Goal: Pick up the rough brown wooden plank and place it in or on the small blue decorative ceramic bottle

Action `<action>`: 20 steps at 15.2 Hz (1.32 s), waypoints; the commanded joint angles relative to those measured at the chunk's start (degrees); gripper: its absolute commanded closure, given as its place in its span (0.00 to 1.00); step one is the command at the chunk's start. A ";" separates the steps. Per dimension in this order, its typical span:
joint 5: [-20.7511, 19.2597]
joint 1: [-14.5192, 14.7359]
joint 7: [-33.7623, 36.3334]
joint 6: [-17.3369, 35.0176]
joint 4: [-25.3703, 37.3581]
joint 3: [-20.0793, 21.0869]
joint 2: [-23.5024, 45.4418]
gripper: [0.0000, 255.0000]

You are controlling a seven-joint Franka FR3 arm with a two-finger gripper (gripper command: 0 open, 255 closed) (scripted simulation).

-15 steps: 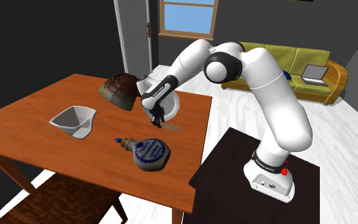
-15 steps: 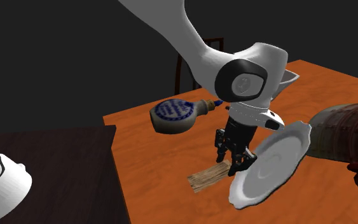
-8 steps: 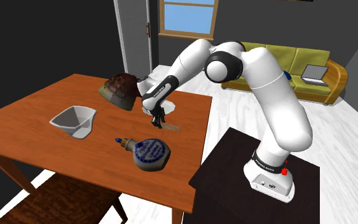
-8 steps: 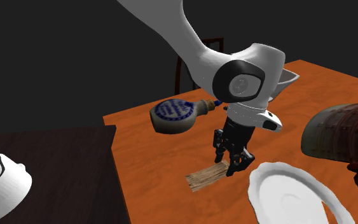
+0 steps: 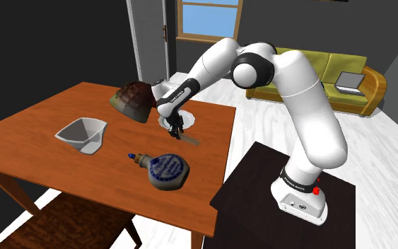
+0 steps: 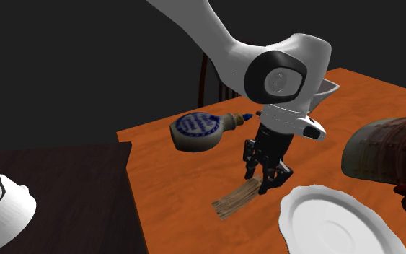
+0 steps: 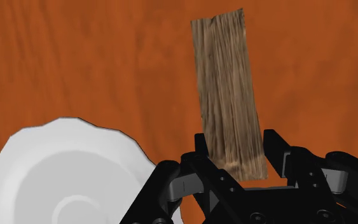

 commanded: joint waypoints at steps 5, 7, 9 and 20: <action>-0.12 0.19 -0.38 -3.14 0.07 -0.15 -3.08 1.00; -0.17 0.25 -0.51 -4.16 0.10 -0.21 -4.09 1.00; -0.21 0.31 -0.63 -5.20 0.16 -0.26 -5.08 1.00; -0.45 0.61 -1.38 -11.31 1.57 -0.51 -9.85 1.00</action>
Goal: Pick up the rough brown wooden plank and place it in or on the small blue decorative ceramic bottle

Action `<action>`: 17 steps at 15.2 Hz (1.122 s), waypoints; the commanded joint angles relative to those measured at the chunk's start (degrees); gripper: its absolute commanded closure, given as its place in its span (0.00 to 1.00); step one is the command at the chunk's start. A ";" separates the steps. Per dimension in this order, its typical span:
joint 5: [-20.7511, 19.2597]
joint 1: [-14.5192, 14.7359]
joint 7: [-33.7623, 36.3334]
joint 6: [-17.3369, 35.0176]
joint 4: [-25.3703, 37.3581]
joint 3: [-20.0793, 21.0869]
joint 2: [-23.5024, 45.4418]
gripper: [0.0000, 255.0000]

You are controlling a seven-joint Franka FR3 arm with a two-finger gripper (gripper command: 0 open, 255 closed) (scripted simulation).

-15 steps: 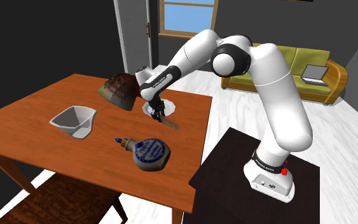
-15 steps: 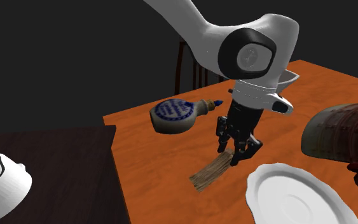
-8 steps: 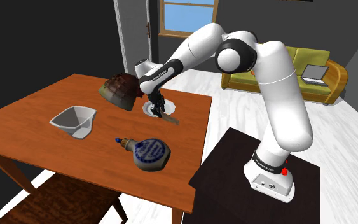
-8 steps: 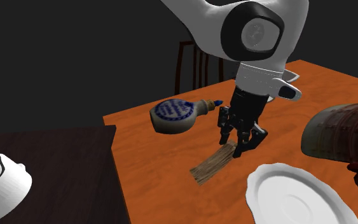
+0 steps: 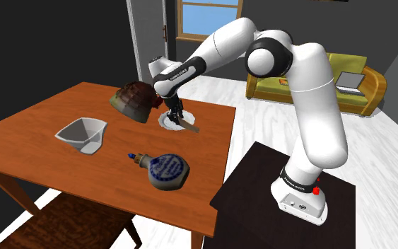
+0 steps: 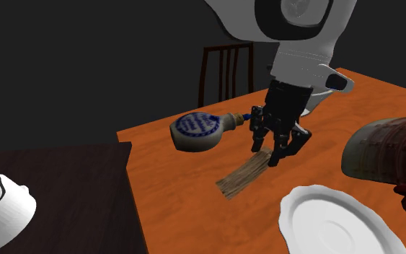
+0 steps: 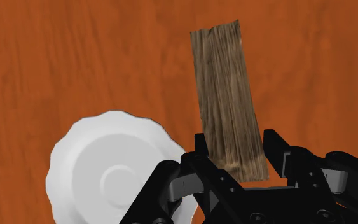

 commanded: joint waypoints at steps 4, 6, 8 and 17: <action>0.09 1.76 2.05 -2.01 0.05 0.67 -1.58 1.00; 0.28 3.42 4.26 -2.43 -0.20 1.41 -1.90 1.00; 0.50 5.05 6.46 -2.93 -0.16 2.17 -2.04 1.00; 1.76 12.16 16.09 -6.22 3.67 5.67 -0.29 1.00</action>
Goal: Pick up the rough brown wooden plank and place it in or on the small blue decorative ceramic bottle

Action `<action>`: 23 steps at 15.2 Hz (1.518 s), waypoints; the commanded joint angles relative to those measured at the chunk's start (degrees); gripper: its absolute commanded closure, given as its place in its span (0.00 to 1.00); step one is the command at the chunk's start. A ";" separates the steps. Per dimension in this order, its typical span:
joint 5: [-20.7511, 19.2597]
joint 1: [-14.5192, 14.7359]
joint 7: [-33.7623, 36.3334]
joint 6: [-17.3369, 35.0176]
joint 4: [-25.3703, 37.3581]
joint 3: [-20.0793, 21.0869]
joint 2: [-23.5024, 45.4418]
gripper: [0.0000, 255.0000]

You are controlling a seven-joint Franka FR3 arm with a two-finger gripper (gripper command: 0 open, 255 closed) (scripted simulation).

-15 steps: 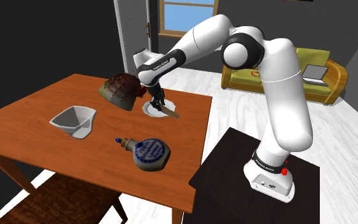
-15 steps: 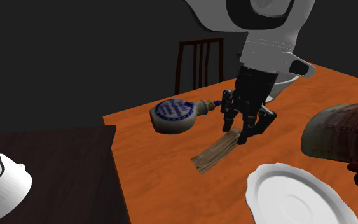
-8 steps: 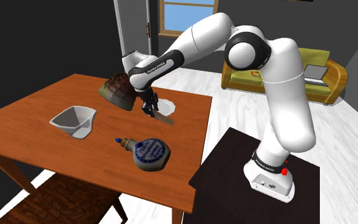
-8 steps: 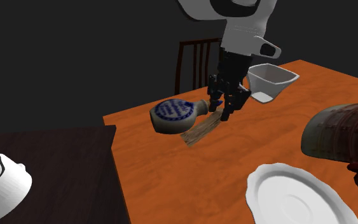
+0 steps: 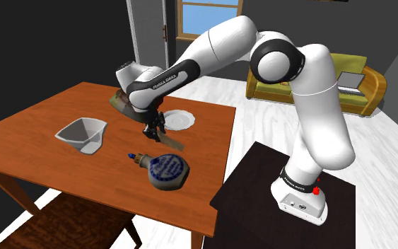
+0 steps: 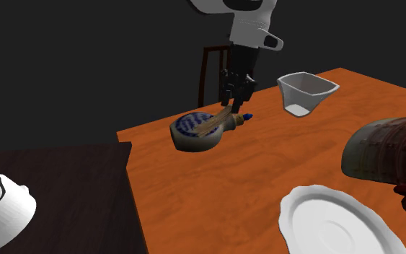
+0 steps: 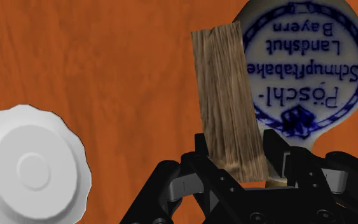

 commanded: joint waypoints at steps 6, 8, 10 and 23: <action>0.93 4.75 6.41 -2.66 5.71 2.25 3.69 1.00; 0.91 4.74 6.49 -1.49 5.21 2.25 4.38 1.00; 0.90 4.73 6.58 -0.32 4.75 2.25 5.08 1.00; 0.82 4.69 6.96 4.94 3.50 2.25 9.10 1.00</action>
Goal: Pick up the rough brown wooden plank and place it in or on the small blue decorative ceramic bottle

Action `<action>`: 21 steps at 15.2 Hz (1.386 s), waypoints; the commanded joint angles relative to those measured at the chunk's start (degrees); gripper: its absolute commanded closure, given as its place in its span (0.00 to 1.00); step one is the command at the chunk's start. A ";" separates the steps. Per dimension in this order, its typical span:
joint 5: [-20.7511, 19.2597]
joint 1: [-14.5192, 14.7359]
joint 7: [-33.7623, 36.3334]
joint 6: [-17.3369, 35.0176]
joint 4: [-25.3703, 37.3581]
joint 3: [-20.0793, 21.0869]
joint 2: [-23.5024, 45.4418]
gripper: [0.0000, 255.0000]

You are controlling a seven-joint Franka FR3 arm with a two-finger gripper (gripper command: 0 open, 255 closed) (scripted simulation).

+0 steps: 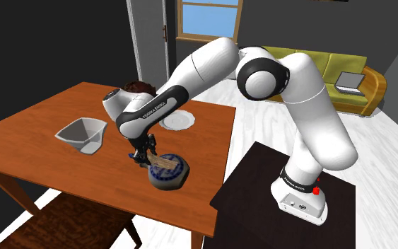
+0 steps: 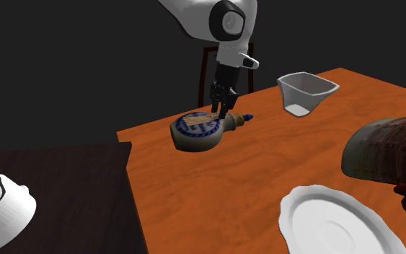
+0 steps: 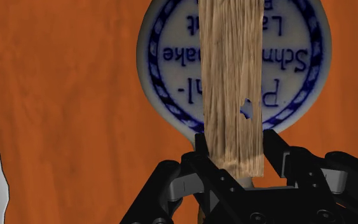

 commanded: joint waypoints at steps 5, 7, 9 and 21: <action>0.00 0.01 0.02 0.08 -0.09 0.01 0.02 1.00; 0.00 0.00 0.01 0.08 -0.09 0.00 0.02 0.00; 0.00 0.00 0.01 0.08 -0.10 0.00 0.01 0.00; 0.19 0.29 -0.15 -6.71 5.63 0.12 -1.04 0.00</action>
